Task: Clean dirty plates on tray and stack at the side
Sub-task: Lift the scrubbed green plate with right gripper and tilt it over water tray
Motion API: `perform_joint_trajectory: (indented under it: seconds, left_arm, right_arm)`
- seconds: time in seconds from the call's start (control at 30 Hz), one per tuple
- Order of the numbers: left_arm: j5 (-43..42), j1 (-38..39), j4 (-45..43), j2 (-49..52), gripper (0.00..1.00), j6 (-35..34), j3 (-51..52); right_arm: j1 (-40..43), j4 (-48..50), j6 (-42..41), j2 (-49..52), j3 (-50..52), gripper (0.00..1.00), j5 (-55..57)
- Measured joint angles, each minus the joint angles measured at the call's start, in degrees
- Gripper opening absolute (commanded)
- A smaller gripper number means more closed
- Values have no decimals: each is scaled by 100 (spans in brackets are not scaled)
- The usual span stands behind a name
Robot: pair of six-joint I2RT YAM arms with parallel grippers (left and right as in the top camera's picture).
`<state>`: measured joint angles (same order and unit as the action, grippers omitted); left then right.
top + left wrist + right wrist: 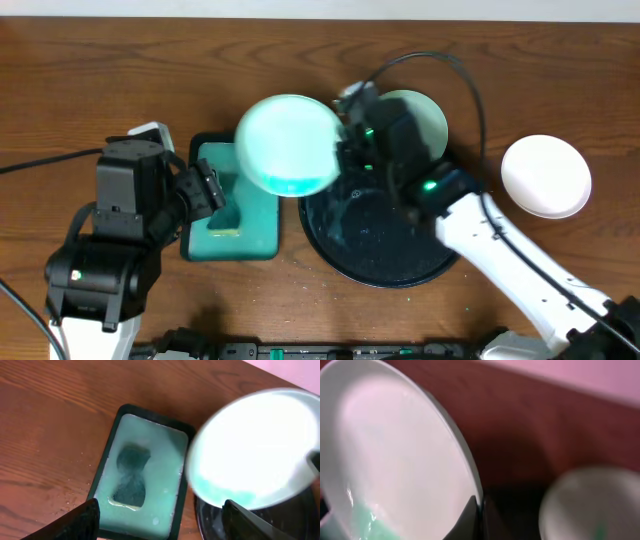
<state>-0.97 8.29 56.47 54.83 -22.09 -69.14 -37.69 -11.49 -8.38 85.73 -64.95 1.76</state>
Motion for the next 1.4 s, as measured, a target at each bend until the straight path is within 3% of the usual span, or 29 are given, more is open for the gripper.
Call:
perform_joint_trajectory:
  seconds: [0.27, 0.83, 1.4]
  left_arm:
    - [0, 0, 2, 59, 79, 2, 0]
    - [-2, 0, 4, 111, 79, 2, 0]
    - [0, 0, 7, 111, 79, 2, 0]
  right_arm:
    - [-761, 1008, 883, 855, -4, 1, 1032]
    - [-2155, 2446, 3340, 837, -2, 1, 3665]
    - [-2179, 2787, 3862, 837, -2, 1, 4059]
